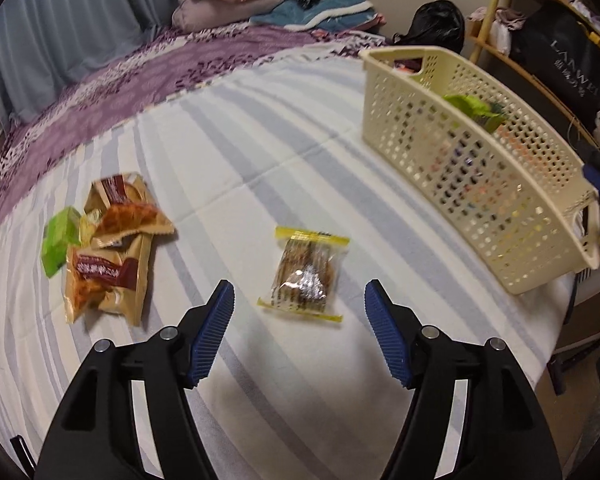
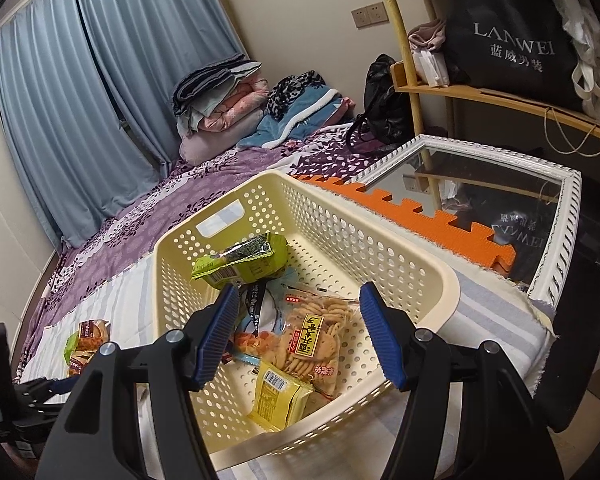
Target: Organize snacks
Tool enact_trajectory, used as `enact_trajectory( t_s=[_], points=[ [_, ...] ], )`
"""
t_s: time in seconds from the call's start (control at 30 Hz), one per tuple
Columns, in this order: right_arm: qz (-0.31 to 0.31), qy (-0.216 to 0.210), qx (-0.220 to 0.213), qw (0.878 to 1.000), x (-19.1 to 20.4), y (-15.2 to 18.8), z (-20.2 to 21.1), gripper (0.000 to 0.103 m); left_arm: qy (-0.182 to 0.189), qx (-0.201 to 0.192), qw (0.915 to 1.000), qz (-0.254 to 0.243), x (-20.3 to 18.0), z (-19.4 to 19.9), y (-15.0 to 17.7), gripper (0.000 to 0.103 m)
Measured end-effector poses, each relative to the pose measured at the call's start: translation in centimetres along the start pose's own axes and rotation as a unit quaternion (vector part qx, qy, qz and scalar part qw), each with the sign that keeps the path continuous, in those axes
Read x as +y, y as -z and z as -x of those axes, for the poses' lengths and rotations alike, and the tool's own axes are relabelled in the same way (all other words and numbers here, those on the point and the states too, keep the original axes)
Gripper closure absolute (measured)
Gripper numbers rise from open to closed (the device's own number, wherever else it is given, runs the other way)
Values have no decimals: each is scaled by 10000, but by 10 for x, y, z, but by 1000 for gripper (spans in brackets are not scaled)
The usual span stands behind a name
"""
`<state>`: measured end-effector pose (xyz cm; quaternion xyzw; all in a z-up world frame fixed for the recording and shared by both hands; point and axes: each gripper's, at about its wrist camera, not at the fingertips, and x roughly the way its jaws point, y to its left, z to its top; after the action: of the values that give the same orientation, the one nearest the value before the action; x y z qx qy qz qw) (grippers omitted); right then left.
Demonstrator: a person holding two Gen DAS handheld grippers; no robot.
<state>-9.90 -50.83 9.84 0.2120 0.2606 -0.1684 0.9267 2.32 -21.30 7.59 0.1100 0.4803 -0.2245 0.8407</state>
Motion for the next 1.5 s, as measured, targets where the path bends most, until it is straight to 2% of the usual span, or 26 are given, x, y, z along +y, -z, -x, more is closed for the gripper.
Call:
enact_trajectory(
  t_s=[0.4,0.47,0.5,0.53,0.57,0.63,0.9,1.1,1.37,1.4,1.47,1.5],
  points=[
    [94,-2,-9,10000,5,1,2,40,-70,276,9994,-188,-6,-47,-6,35],
    [100,3,-2,9999,5,1,2,40,-92,317,9992,-242,-7,-56,-7,49],
    [102,8,1,9999,5,1,2,40,-86,321,9991,-253,-7,-58,-8,52],
    [104,12,2,9999,4,1,2,40,-60,294,9992,-245,-7,-58,-8,61],
    [107,18,0,9999,4,1,2,40,-45,280,9993,-252,-6,-58,-10,62],
    [113,41,-13,9999,4,1,2,40,-99,200,9993,-287,-9,-52,-12,63],
    [99,14,-65,9999,4,0,4,40,179,-362,9987,-300,-31,-6,-35,63],
    [77,66,-163,9998,0,-3,10,40,599,-818,9929,-619,-73,31,-61,63],
    [46,183,-238,9995,-8,-6,17,40,1270,-894,9834,-939,-134,42,-82,63],
    [39,201,-244,9995,-9,-7,18,40,1399,-886,9817,-940,-140,40,-85,62],
    [24,239,-251,9994,-12,-7,19,40,1764,-840,9764,-922,-149,38,-88,43],
    [18,251,-252,9994,-13,-7,19,40,1819,-861,9756,-880,-151,38,-88,19]
  ],
)
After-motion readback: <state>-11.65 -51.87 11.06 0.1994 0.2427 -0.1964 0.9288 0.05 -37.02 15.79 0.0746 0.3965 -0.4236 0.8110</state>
